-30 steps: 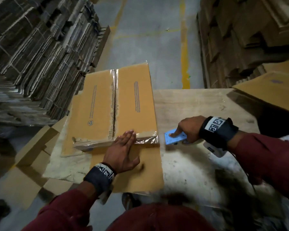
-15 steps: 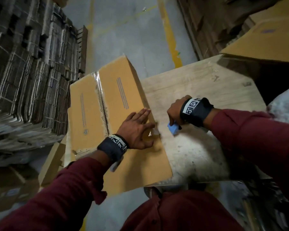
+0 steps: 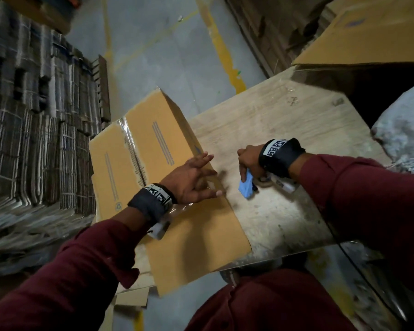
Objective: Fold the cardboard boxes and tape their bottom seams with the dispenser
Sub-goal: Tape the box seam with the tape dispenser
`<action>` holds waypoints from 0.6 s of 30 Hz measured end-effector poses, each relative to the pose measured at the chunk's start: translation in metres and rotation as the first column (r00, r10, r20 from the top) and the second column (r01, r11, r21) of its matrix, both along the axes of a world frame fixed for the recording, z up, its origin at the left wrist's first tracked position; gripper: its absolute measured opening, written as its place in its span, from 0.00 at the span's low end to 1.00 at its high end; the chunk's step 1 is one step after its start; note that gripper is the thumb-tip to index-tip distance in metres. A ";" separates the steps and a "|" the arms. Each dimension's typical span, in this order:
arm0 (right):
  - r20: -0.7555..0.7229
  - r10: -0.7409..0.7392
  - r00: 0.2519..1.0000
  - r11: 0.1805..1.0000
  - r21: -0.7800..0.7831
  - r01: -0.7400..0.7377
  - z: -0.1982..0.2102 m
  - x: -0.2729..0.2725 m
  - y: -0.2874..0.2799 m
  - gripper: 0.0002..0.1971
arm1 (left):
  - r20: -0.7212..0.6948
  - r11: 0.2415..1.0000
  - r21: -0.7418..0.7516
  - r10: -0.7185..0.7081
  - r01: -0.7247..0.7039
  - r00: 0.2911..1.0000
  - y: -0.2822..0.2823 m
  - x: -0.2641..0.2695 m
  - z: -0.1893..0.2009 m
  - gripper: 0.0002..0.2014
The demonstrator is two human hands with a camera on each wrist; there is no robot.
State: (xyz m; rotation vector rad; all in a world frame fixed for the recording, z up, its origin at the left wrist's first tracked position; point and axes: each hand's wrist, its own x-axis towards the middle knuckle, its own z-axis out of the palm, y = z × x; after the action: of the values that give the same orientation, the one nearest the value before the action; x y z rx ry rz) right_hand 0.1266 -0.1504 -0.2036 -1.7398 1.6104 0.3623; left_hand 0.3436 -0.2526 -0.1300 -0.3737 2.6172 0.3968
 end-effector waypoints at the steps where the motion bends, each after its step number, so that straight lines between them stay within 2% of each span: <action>1: 0.014 -0.022 1.000 1.000 -0.014 0.022 0.000 0.001 -0.002 0.25 | -0.046 0.999 0.025 0.040 -0.038 0.998 -0.005 0.005 0.001 0.36; 3: 0.032 -0.088 0.996 0.995 -0.053 0.090 -0.004 0.004 -0.005 0.26 | -0.128 0.998 0.017 0.065 -0.063 0.990 -0.015 0.011 0.000 0.27; 5: 0.018 -0.152 0.988 0.984 -0.097 0.153 -0.013 0.010 -0.006 0.27 | -0.152 0.998 -0.009 0.068 -0.070 0.986 -0.021 0.013 0.001 0.22; 8: -0.020 -0.213 0.977 0.948 -0.247 0.201 -0.023 0.021 -0.001 0.24 | -0.115 0.999 -0.019 0.047 -0.049 0.992 -0.027 0.016 0.002 0.25; 11: 0.097 -0.381 0.919 0.837 -0.386 0.388 -0.019 0.042 0.021 0.25 | -0.047 1.000 -0.024 -0.021 0.020 0.999 -0.035 0.013 0.000 0.31; 12: 0.187 -0.470 0.863 0.761 -0.409 0.503 -0.022 0.053 0.032 0.23 | -0.037 0.997 -0.029 -0.066 0.065 0.997 -0.039 0.012 0.000 0.32; 13: 0.293 -0.561 0.774 0.664 -0.399 0.633 -0.027 0.066 0.043 0.21 | -0.035 0.993 -0.036 -0.112 0.111 0.993 -0.044 0.011 0.001 0.33; 15: 0.522 -0.692 0.499 0.392 -0.309 0.867 -0.043 0.099 0.067 0.22 | -0.052 0.979 -0.032 -0.203 0.202 0.978 -0.055 0.011 -0.001 0.36; 16: 0.608 -0.709 0.358 0.266 -0.239 0.934 -0.051 0.118 0.079 0.26 | -0.053 0.971 -0.015 -0.239 0.238 0.970 -0.060 0.012 -0.002 0.37; 17: 0.663 -0.709 0.239 0.157 -0.183 0.971 -0.058 0.138 0.087 0.30 | -0.053 0.963 0.006 -0.270 0.271 0.961 -0.065 0.015 -0.004 0.39; 18: 0.701 -0.694 0.165 0.084 -0.149 0.985 -0.062 0.156 0.091 0.34 | -0.054 0.957 0.023 -0.289 0.290 0.956 -0.069 0.018 -0.007 0.40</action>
State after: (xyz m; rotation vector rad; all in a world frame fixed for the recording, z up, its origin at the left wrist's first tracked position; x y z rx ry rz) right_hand 0.2822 -0.0595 -0.2652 -0.6463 2.1537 -1.2708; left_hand 0.3617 -0.3213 -0.1369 0.0336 2.6568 0.3490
